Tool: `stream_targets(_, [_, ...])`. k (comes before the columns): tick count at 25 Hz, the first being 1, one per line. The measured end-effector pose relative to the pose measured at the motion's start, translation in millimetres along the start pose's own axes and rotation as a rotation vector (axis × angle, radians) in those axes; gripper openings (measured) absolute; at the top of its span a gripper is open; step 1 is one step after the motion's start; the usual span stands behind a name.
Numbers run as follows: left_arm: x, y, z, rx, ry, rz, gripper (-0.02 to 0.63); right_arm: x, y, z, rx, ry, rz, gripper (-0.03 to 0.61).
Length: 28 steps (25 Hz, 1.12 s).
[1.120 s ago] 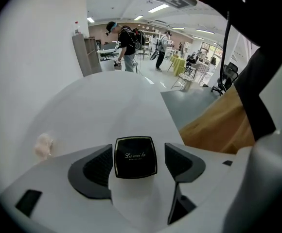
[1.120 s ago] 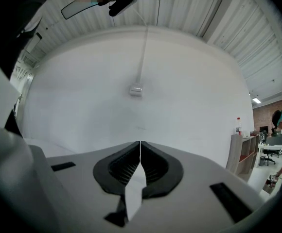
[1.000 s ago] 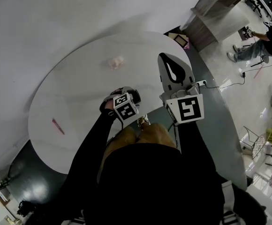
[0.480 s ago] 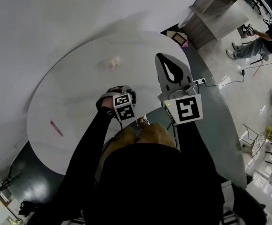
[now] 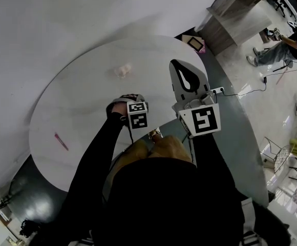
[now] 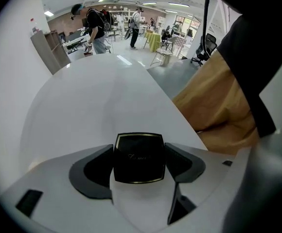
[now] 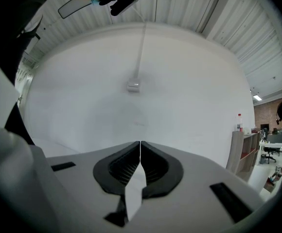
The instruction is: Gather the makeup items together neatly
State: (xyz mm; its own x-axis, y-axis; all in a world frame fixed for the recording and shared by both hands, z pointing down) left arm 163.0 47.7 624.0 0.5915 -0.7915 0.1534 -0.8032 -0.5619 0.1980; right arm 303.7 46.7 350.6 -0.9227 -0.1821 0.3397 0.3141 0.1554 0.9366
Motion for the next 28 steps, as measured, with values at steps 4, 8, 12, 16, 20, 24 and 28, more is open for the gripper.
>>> stream_targets(4, [1,0,2,-0.002,-0.007,0.048,0.345,-3,-3,-2,-0.004,0.004,0.0,0.028])
stream_targets(8, [6,0,17,-0.115,-0.038,0.198,0.344,-1,-3,-5,-0.008,-0.007,-0.006,0.028])
stream_targets(12, [15,6,45,-0.241,-0.103,0.364,0.344,7,-11,-14,-0.044,-0.04,-0.02,0.028])
stream_targets(16, [21,16,76,-0.364,-0.201,0.496,0.344,20,-19,-26,-0.069,-0.098,-0.009,0.028])
stream_targets(20, [26,33,104,-0.487,-0.278,0.63,0.344,39,-29,-40,-0.096,-0.162,-0.001,0.028])
stream_targets(24, [28,59,136,-0.576,-0.382,0.751,0.344,62,-46,-57,-0.135,-0.229,0.005,0.028])
stream_targets(28, [25,91,167,-0.669,-0.501,0.908,0.344,92,-64,-74,-0.18,-0.312,0.015,0.028])
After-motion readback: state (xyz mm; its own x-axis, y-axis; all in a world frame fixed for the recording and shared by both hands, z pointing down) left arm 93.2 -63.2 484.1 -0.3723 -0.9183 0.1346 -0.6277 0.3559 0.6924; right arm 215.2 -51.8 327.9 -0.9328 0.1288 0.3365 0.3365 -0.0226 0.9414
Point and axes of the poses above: the fingertips, and each gripper's own axes: z backward along the fingers, x to its left, y out of its underside, the point moved 4 cm from there along z, backward along the fingers, and after that the axes turned 13 degrees about z, right-handed, at the moved point
